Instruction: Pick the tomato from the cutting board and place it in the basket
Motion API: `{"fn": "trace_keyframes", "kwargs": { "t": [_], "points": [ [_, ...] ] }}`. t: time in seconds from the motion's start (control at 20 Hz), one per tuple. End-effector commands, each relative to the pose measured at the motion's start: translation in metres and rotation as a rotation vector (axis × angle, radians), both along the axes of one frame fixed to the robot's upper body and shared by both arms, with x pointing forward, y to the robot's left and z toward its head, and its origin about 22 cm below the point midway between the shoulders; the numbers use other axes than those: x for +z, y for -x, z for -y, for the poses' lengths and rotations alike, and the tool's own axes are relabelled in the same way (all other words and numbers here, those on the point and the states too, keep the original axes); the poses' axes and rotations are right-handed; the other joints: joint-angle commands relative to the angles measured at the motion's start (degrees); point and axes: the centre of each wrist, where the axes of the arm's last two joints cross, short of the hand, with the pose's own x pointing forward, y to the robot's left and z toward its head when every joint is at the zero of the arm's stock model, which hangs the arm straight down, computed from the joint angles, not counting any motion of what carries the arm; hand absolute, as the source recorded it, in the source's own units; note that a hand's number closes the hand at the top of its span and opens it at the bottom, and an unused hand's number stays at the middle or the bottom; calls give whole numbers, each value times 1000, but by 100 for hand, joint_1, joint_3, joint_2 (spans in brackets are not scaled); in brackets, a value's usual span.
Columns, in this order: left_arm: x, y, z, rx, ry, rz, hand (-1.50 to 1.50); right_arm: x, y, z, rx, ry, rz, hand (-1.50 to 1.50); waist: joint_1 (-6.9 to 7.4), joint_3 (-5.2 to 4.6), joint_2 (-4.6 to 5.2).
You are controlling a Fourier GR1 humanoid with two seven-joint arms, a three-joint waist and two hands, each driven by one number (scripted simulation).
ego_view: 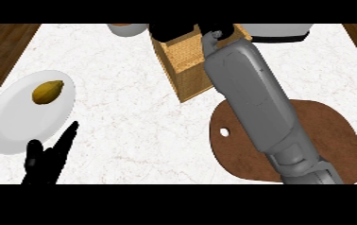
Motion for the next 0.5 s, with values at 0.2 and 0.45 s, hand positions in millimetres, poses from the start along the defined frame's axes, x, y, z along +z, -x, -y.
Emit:
{"fn": "trace_keyframes", "kwargs": {
  "t": [0.2, 0.45],
  "points": [
    [-23, -4, 24, 54, 57, -50, 0, -36, -28, 26, -166, 195, 11, 150, -123, -154, 39],
    [-18, -2, -6, 70, 70, -60, 0, -34, -34, 37, -84, 309, 15, -150, -110, -151, 11]
  ]
}}
